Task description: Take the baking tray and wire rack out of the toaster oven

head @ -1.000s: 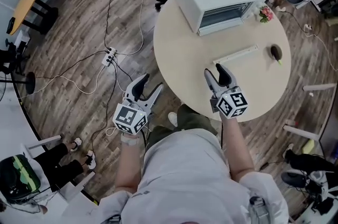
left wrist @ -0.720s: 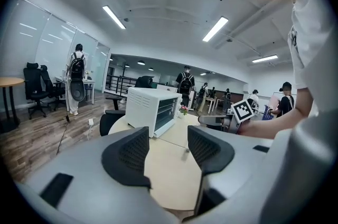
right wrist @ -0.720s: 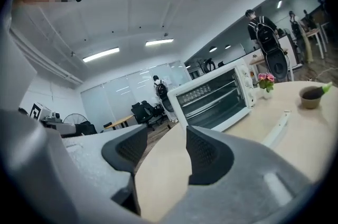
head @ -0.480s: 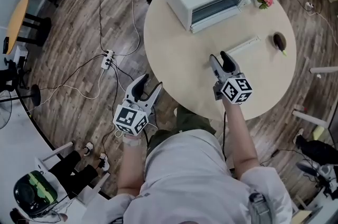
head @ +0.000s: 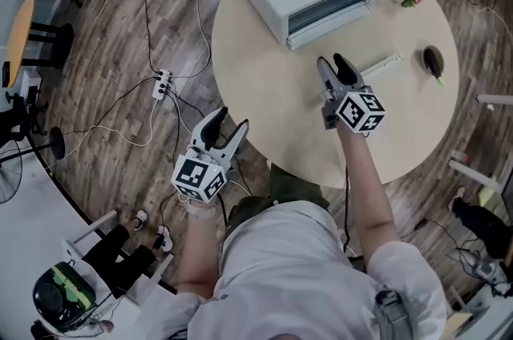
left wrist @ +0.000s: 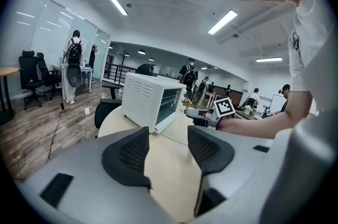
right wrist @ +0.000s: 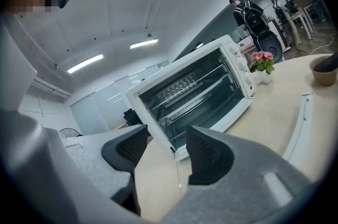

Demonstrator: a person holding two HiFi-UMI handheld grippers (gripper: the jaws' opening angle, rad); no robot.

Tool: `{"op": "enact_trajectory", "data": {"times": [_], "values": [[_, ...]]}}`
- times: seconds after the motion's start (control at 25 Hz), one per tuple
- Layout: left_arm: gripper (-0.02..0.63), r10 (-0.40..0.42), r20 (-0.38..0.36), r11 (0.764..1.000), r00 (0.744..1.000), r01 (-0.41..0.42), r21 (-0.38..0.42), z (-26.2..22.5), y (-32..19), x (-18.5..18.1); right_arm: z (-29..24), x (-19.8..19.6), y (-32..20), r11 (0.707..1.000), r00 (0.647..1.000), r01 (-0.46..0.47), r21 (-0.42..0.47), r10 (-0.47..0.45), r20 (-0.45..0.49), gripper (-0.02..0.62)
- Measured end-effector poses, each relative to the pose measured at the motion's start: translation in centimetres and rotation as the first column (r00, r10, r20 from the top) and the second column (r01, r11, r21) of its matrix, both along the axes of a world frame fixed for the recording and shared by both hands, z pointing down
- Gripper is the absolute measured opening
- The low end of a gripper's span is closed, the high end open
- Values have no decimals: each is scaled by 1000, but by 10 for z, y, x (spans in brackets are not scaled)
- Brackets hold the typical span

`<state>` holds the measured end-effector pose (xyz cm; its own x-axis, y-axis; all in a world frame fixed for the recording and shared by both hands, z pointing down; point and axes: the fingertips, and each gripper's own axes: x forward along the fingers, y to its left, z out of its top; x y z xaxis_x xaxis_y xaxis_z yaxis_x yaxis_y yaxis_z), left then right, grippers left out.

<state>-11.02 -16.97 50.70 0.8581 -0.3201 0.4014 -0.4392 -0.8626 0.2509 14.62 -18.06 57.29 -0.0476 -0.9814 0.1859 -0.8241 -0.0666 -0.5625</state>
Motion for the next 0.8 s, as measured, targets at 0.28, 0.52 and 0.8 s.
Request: {"op": "enact_trajectory", "data": {"times": [0.28, 0.52, 0.8], "values": [[213, 4, 17, 1000, 1000, -3, -23, 16, -13, 16, 10, 12, -45, 1000, 999, 16, 18, -17, 39, 229], [213, -1, 29, 999, 1000, 2, -38, 27, -22, 22, 14, 17, -78, 999, 998, 22, 40, -24, 57, 229], [213, 0, 56, 999, 998, 3, -50, 36, -25, 22, 12, 26, -122, 997, 998, 25, 73, -30, 62, 229]]}}
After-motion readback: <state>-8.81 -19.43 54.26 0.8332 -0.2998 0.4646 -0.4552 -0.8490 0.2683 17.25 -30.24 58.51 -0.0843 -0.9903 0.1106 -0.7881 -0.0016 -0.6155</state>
